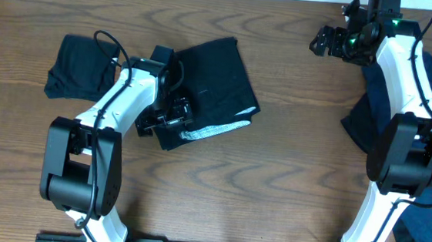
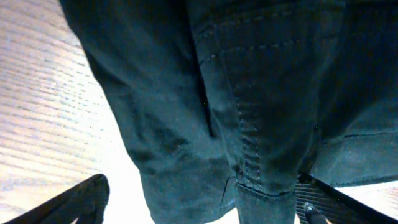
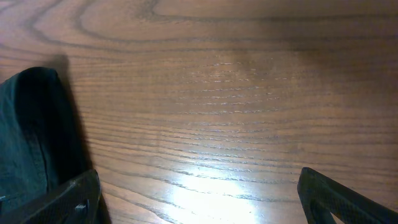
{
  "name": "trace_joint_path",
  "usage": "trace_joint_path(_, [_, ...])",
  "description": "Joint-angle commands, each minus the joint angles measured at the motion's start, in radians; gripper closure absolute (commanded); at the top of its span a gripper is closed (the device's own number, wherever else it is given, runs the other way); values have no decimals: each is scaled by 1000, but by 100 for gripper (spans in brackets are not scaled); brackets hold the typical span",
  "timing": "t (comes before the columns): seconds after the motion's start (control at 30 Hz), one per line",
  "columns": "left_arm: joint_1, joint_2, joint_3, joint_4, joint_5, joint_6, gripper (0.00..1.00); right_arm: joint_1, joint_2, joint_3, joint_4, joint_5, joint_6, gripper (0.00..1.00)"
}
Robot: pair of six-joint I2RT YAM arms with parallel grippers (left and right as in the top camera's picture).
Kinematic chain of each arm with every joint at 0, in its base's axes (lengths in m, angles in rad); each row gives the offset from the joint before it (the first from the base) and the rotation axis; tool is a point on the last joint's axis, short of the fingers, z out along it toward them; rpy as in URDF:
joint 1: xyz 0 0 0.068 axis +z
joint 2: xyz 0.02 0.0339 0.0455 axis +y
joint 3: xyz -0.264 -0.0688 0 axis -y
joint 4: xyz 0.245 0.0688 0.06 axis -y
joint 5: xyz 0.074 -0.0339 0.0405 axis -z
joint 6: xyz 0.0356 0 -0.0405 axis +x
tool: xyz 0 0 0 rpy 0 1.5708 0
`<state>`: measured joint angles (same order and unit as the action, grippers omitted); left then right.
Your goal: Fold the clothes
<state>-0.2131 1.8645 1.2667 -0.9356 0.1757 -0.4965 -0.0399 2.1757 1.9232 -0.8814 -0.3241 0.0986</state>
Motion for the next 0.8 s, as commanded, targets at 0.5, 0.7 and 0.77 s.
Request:
trace_joint_path(0.5, [-1, 4, -119, 149, -3, -66, 2, 0, -4, 8, -1, 0, 1, 1])
trace_joint_path(0.7, [-1, 5, -159, 223, 48, -66, 2, 0, -5, 8, -1, 0, 1, 1])
trace_joint_path(0.77, [-1, 5, -170, 246, 66, -67, 2, 0, -5, 8, -1, 0, 1, 1])
